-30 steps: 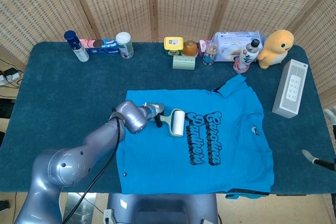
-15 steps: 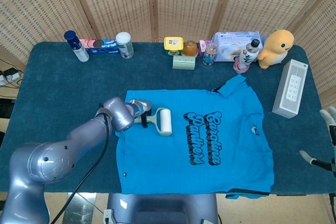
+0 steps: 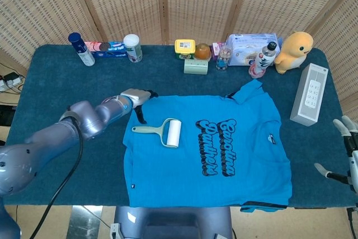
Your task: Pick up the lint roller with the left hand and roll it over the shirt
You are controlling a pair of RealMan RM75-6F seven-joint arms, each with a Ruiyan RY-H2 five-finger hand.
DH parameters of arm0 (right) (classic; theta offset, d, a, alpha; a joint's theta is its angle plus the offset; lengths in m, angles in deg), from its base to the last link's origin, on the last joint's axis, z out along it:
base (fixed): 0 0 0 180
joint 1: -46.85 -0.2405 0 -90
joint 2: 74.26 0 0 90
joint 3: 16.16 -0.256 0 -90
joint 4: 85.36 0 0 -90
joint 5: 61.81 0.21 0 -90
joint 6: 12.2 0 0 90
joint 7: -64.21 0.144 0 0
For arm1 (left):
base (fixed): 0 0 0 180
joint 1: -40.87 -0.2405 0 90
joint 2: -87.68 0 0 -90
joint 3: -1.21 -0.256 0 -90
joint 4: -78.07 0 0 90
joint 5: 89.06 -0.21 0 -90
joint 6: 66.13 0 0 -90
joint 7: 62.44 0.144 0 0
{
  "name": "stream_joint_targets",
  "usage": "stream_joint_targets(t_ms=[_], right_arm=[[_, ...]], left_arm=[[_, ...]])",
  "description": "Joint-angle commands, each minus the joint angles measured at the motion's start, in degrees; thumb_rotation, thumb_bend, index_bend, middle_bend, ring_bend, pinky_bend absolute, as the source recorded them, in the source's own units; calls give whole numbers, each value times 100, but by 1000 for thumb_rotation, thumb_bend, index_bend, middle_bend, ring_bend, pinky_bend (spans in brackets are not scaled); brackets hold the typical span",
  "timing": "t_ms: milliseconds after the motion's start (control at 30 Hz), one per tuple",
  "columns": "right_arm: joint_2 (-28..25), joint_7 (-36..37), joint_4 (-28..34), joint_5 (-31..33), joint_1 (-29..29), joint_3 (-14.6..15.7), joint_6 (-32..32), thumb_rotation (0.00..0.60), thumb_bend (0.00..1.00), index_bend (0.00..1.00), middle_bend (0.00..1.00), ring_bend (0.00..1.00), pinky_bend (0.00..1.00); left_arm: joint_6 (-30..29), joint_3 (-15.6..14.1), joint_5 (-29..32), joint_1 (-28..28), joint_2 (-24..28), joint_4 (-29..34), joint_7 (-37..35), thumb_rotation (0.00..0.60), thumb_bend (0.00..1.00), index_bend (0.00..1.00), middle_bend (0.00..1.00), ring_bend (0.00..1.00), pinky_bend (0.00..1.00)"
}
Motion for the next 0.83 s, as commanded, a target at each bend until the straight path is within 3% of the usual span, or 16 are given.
stream_joint_targets(t_ms=[33, 200, 333, 600, 833], right_arm=[[4, -21, 9, -19, 8, 6, 26, 600, 0, 57, 0, 0, 0], [30, -69, 7, -42, 3, 7, 50, 600, 0, 57, 0, 0, 0], [109, -160, -55, -11, -34, -17, 31, 600, 0, 56, 0, 0, 0], [334, -463, -301, 228, -126, -140, -24, 600, 0, 56, 0, 0, 0], [483, -666, -462, 372, -160, -222, -3, 600, 0, 57, 0, 0, 0]], left_arm=[[-1424, -825, 1015, -139, 809, 1105, 1192, 600, 238, 0, 0, 0, 164], [-3815, -1521, 2798, -531, 1155, 2494, 3427, 600, 180, 0, 0, 0, 149], [-6639, -1572, 3522, -1591, 1070, 3613, 4948, 600, 58, 0, 0, 0, 141], [-9130, -1430, 2376, -3828, 773, 4010, 5195, 600, 79, 0, 0, 0, 131], [-9782, -1302, 1728, -5049, 500, 4038, 5598, 600, 105, 0, 0, 0, 126]])
